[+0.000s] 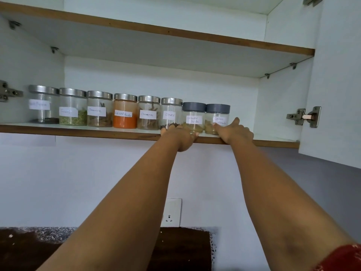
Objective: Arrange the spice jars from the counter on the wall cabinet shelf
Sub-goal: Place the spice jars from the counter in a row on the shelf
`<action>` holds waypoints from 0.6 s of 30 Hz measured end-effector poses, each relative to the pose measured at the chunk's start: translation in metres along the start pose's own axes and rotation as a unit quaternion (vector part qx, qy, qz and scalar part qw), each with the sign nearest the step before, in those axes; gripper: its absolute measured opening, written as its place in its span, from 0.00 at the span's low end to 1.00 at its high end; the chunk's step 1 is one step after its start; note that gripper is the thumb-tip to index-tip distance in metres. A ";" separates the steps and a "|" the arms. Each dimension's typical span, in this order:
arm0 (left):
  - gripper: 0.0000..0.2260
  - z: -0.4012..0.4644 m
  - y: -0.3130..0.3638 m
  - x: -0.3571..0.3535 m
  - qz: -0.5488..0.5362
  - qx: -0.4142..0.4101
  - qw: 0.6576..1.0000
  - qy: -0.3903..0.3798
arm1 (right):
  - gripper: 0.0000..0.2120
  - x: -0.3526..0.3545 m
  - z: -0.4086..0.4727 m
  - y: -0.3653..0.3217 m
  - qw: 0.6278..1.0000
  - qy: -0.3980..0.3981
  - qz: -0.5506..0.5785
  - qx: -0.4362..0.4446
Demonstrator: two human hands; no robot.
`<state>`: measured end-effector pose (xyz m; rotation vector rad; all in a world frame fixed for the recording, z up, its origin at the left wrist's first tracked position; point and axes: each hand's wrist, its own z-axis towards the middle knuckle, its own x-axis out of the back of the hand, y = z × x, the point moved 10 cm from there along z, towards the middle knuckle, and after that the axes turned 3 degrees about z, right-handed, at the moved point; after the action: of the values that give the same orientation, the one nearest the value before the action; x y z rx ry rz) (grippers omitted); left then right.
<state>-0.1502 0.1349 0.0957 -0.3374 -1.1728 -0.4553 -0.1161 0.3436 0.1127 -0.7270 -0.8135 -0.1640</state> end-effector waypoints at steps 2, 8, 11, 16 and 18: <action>0.27 -0.002 0.000 0.001 -0.001 0.000 1.000 0.011 | 0.39 0.004 -0.013 -0.002 1.000 0.019 0.001 0.021; 0.31 -0.015 -0.001 -0.004 -0.055 -0.058 0.996 -0.030 | 0.28 -0.004 -0.073 0.004 0.988 0.077 0.042 0.125; 0.37 -0.044 0.007 -0.017 0.022 -0.063 0.993 0.101 | 0.36 -0.031 -0.115 0.013 0.982 0.071 0.073 0.158; 0.34 -0.130 0.008 -0.162 -0.063 0.012 0.994 0.084 | 0.35 -0.156 -0.222 0.059 0.990 -0.040 0.059 0.123; 0.36 -0.170 -0.014 -0.251 -0.073 0.078 0.993 -0.048 | 0.36 -0.215 -0.270 0.089 0.988 -0.117 0.060 0.078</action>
<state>-0.1002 0.0829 -0.1987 -0.1405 -1.3248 -0.4756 -0.0650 0.2062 -0.2121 -0.6523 -0.9911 0.0953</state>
